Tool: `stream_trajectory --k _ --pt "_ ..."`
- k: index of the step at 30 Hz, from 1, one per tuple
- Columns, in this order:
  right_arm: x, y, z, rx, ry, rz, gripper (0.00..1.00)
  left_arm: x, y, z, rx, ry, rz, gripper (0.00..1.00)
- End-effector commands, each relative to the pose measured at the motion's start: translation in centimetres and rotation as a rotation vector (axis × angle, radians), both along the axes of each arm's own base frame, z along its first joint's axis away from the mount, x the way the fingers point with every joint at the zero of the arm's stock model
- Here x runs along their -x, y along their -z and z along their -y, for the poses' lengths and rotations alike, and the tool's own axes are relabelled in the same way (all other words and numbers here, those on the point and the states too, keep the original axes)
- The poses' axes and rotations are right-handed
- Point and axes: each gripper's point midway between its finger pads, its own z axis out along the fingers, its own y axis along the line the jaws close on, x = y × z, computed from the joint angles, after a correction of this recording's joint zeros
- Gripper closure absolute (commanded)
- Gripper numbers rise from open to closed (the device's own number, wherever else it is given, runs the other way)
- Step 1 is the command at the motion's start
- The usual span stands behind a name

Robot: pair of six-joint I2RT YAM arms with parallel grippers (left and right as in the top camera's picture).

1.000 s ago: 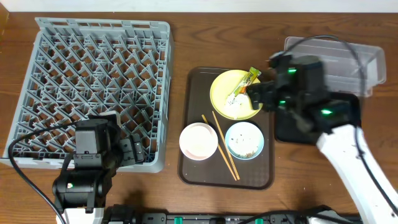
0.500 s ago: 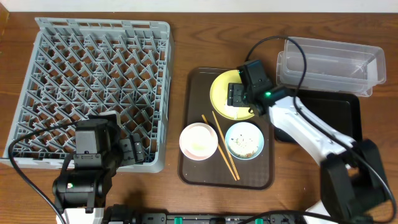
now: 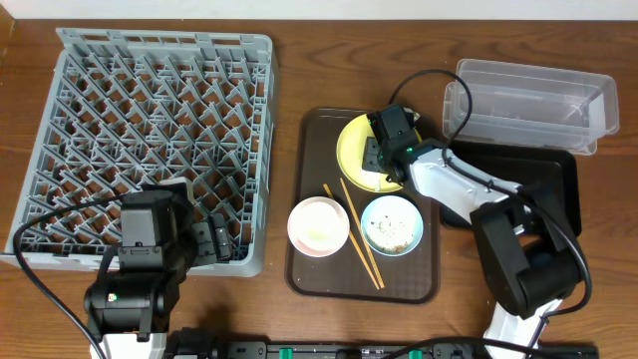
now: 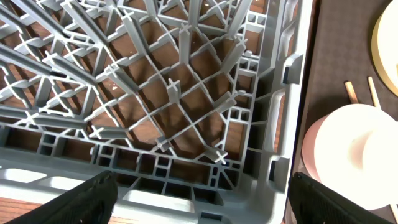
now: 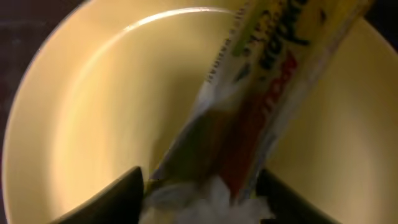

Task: Sort waste into correct bins and load items into the dishwasher
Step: 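Reach the right gripper to the snack wrapper on the yellow plate and grasp, then carry the wrapper with the right gripper and drop it into the clear bin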

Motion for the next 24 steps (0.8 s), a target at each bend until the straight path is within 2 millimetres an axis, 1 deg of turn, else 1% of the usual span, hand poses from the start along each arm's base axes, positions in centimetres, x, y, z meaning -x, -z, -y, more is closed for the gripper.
stream_trajectory --k 1,2,3,6,7,9,11,14,15,16,17,19,22,23,24 --pt "-0.1 0.5 -0.3 -0.003 0.019 -0.01 0.8 -0.3 -0.8 0.0 0.007 -0.009 0.02 0.11" --pt "-0.1 0.3 -0.3 -0.006 0.02 -0.004 0.91 -0.3 -0.8 0.0 0.007 -0.009 0.02 0.11" --pt "-0.2 -0.1 -0.3 -0.01 0.021 0.003 0.98 -0.3 -0.8 0.0 0.007 -0.009 0.02 0.11" --pt "-1.0 -2.9 -0.3 -0.028 0.013 0.062 0.99 -0.3 -0.8 0.0 0.007 -0.009 0.02 0.11" --pt "-1.3 -4.2 -0.1 -0.034 0.012 0.091 0.99 -0.3 -0.8 0.0 0.007 -0.009 0.02 0.11" --pt "-1.9 -7.2 1.0 -0.03 0.036 0.158 0.99 -0.3 -0.8 0.0 0.007 -0.009 0.02 0.11" --pt "-2.3 -9.9 2.5 -0.017 0.08 0.22 0.99 -0.3 -0.8 0.0 0.007 -0.009 0.02 0.11" --pt "-3.0 -14.9 6.1 0.014 0.175 0.343 0.99 -0.3 -0.8 0.0 0.007 -0.009 0.02 0.11" --pt "-3.1 -15.9 7.2 0.022 0.204 0.368 0.99 -0.3 -0.8 0.0 0.007 -0.009 0.02 0.11" --pt "-3.3 -17.3 8.8 0.03 0.248 0.401 0.99 -0.3 -0.8 0.0 0.007 -0.009 0.02 0.11" --pt "-3.5 -18.8 11.4 0.043 0.314 0.44 0.99 -0.3 -0.8 0.0 0.007 -0.009 0.02 0.11" --pt "-3.8 -19.9 14.3 0.048 0.383 0.47 0.99 -0.3 -0.8 0.0 0.007 -0.009 0.02 0.11" --pt "-4.3 -20.4 18.4 0.06 0.475 0.493 0.99 -0.3 -0.8 0.0 0.007 -0.009 0.02 0.11" --pt "-4.5 -20.5 21.0 0.07 0.533 0.503 0.99 -0.3 -0.8 0.0 0.007 -0.009 0.02 0.11" --pt "-4.6 -20.6 22.3 0.074 0.561 0.512 0.99 -0.3 -0.8 0.0 0.007 -0.009 0.02 0.11"
